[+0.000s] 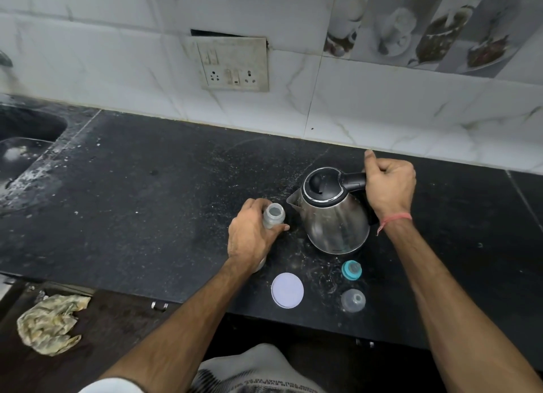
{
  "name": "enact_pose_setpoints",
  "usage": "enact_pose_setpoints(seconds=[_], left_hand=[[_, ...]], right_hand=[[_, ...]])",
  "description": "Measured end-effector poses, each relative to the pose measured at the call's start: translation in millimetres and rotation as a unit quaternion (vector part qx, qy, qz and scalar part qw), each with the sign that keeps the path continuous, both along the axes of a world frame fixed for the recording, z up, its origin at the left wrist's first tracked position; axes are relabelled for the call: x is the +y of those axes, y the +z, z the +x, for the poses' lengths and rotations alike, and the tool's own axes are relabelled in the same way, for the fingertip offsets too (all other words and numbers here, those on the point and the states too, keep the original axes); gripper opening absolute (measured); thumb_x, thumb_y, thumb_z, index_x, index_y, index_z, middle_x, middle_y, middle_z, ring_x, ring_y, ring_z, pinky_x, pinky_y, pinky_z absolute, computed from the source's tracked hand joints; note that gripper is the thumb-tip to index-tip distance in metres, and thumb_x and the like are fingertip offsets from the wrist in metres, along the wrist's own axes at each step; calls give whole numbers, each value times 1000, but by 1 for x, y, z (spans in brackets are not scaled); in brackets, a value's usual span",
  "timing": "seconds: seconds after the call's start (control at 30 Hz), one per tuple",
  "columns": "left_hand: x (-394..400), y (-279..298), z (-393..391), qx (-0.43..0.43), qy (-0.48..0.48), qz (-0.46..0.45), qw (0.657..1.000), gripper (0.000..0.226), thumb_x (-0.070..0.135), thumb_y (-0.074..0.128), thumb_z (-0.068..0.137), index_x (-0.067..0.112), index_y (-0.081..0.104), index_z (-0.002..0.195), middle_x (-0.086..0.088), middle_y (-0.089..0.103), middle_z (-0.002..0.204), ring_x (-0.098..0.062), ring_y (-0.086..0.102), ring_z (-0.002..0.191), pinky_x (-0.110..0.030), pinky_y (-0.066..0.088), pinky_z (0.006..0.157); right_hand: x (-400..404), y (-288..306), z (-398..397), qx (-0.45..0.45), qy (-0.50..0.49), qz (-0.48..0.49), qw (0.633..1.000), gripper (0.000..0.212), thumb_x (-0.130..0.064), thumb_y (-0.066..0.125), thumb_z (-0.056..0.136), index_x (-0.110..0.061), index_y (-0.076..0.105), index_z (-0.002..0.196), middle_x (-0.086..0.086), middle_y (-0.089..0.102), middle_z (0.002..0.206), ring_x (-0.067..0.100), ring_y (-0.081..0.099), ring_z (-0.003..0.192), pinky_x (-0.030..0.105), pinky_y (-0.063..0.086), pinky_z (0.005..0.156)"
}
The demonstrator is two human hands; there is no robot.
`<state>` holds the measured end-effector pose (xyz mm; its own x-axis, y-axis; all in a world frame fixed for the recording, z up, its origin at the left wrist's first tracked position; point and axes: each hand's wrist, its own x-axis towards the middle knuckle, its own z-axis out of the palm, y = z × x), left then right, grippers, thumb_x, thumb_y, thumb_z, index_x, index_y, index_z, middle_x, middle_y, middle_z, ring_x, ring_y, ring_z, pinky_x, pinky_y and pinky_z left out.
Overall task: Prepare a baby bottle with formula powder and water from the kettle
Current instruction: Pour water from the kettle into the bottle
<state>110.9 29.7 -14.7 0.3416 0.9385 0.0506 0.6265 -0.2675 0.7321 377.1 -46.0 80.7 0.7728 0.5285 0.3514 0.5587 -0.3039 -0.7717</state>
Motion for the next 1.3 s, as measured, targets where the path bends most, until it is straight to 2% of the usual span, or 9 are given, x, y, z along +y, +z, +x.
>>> enact_pose_setpoints(seconds=[0.13, 0.33, 0.5, 0.8, 1.0, 1.3], left_hand=[[-1, 0, 0, 3, 1, 3, 1000, 57, 56, 100, 77, 32, 73, 121, 13, 68, 118, -21, 74, 104, -43, 60, 90], [1, -1, 0, 11, -2, 7, 1000, 59, 58, 100, 76, 33, 73, 122, 14, 68, 118, -20, 74, 104, -45, 61, 92], [1, -2, -1, 5, -9, -1, 1000, 57, 59, 100, 74, 37, 72, 119, 16, 67, 114, -16, 73, 101, -45, 61, 90], [3, -2, -1, 9, -20, 6, 1000, 55, 60, 100, 73, 39, 76, 117, 18, 68, 109, -10, 73, 99, -40, 60, 87], [3, -3, -1, 8, -23, 8, 1000, 55, 60, 100, 73, 40, 78, 119, 18, 67, 108, -10, 73, 98, -40, 59, 86], [3, -4, -3, 10, -25, 16, 1000, 57, 63, 99, 75, 40, 79, 123, 18, 67, 109, -9, 72, 99, -37, 57, 85]], right_hand=[[1, 8, -3, -22, 0, -18, 1000, 70, -56, 62, 100, 2, 58, 61, 28, 48, 61, 46, 49, 61, 41, 50, 69], [2, 14, -11, -31, 4, -40, 999, 67, -52, 63, 102, 3, 64, 64, 21, 48, 55, 41, 51, 59, 35, 44, 66], [4, 19, -17, -37, 12, -61, 997, 65, -45, 66, 104, 3, 59, 60, 4, 30, 45, 27, 33, 51, 33, 37, 67], [6, 18, -25, -48, 17, -75, 996, 62, -39, 66, 104, 1, 57, 58, 1, 31, 44, 26, 35, 49, 33, 39, 67], [8, 21, -28, -61, 21, -77, 995, 61, -36, 68, 103, -2, 53, 55, 2, 30, 43, 21, 33, 47, 32, 35, 66], [11, 20, -31, -82, 16, -92, 992, 58, -38, 66, 102, 3, 56, 62, 6, 33, 48, 24, 35, 49, 35, 36, 66]])
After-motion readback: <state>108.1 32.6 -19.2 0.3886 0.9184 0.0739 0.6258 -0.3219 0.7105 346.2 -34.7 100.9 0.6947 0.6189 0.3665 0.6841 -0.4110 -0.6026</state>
